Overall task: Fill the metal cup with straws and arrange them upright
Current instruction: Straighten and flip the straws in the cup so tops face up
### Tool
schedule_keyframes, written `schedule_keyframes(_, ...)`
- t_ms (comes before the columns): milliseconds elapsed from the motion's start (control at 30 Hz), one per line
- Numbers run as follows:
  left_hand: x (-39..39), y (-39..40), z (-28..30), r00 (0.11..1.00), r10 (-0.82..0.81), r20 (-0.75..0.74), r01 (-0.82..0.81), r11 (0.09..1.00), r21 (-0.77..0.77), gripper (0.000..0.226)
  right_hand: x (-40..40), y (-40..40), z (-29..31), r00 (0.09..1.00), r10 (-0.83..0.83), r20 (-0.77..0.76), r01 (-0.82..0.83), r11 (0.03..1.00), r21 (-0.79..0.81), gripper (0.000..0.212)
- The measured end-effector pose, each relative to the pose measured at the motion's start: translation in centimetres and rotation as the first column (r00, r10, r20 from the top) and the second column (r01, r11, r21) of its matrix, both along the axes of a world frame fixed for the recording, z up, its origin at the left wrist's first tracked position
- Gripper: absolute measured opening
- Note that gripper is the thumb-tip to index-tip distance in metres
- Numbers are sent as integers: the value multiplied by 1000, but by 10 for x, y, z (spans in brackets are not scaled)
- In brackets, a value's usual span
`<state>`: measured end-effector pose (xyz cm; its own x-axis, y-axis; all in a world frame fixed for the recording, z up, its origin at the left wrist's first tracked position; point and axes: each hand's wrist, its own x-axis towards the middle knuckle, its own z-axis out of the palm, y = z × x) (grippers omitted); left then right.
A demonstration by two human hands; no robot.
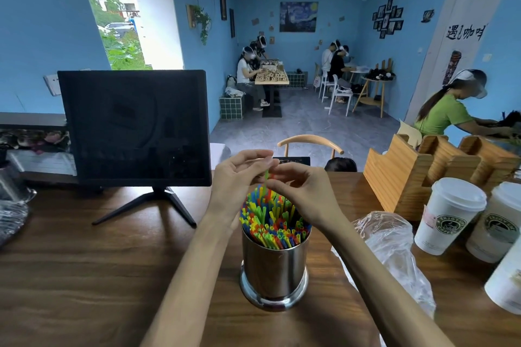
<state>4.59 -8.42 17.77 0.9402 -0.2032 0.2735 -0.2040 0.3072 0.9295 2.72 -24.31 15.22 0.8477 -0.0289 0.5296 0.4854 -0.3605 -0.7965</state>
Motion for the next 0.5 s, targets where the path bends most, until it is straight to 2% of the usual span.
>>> schedule_keyframes(133,0,1,1,998,-63,-22,63,998,-19,25,-1,3,1,998,-33,44,34,999,-25,17)
schedule_keyframes(233,2,3,-4,1000,-25,3,25,999,27,40,-1,2,5,993,-57,104,53,998,46,20)
schedule_keyframes(300,5,5,-10,998,11,67,-22,987,158,41,0,3,12,988,-95,126,79,988,130,28)
schedule_keyframes(433,11,7,-23,981,-132,140,48,871,489,35,-1,4,27,979,-127,162,78,957,278,38)
schedule_keyframes(500,12,6,-26,973,-126,196,-4,832,555,32,-3,6,32,969,-164,183,92,933,349,39)
